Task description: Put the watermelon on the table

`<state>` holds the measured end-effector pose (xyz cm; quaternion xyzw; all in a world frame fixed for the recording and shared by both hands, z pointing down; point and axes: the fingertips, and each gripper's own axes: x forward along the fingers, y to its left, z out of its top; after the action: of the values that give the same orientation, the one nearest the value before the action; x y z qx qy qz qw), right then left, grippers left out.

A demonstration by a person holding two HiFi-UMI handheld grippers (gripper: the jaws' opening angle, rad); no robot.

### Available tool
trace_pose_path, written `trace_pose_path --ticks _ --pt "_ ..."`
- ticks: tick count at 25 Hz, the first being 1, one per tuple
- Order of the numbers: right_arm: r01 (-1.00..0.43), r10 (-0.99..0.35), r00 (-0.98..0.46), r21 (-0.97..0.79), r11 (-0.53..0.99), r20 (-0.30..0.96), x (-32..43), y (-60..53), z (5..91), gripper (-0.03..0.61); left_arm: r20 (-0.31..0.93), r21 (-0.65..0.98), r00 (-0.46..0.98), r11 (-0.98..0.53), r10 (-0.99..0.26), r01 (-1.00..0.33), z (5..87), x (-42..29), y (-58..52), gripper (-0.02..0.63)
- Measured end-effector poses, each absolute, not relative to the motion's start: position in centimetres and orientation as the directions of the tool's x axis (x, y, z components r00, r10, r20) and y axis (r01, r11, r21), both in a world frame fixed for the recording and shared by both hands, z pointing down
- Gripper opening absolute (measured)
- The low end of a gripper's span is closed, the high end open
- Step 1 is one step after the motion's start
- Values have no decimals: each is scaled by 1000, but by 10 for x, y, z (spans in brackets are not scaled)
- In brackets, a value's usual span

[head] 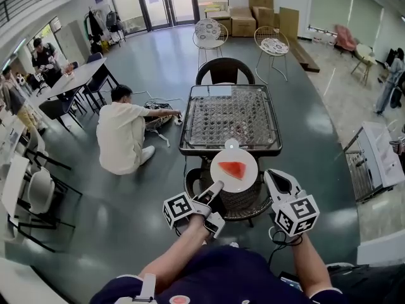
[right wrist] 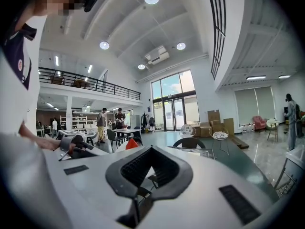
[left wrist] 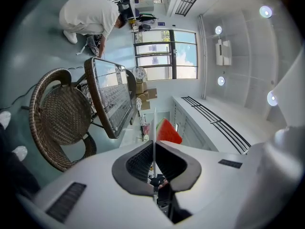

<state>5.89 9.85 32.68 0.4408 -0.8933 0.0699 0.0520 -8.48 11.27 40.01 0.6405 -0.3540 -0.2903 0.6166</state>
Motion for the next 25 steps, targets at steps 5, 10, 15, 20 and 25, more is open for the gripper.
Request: trace_pose_path --ticks 5,10,15,20,25 --pt "-788 -776 -615 -92 608 139 74 86 326 2 59 995 581 1 -812 -100 398 -68 97 14" --pt "-796 -785 -606 -99 598 131 85 72 323 2 55 995 592 -9 -804 -104 392 -58 80 15" --pt "-812 -800 -584 -104 574 138 92 53 324 2 51 995 606 -12 -794 -100 393 -53 54 14" --pt "-832 -816 -555 -98 546 162 92 41 332 2 53 996 629 -4 -776 -89 403 -53 33 15" --pt "-849 -825 -528 -114 516 201 89 5 347 2 69 996 658 11 -750 -92 417 -50 -4 15"
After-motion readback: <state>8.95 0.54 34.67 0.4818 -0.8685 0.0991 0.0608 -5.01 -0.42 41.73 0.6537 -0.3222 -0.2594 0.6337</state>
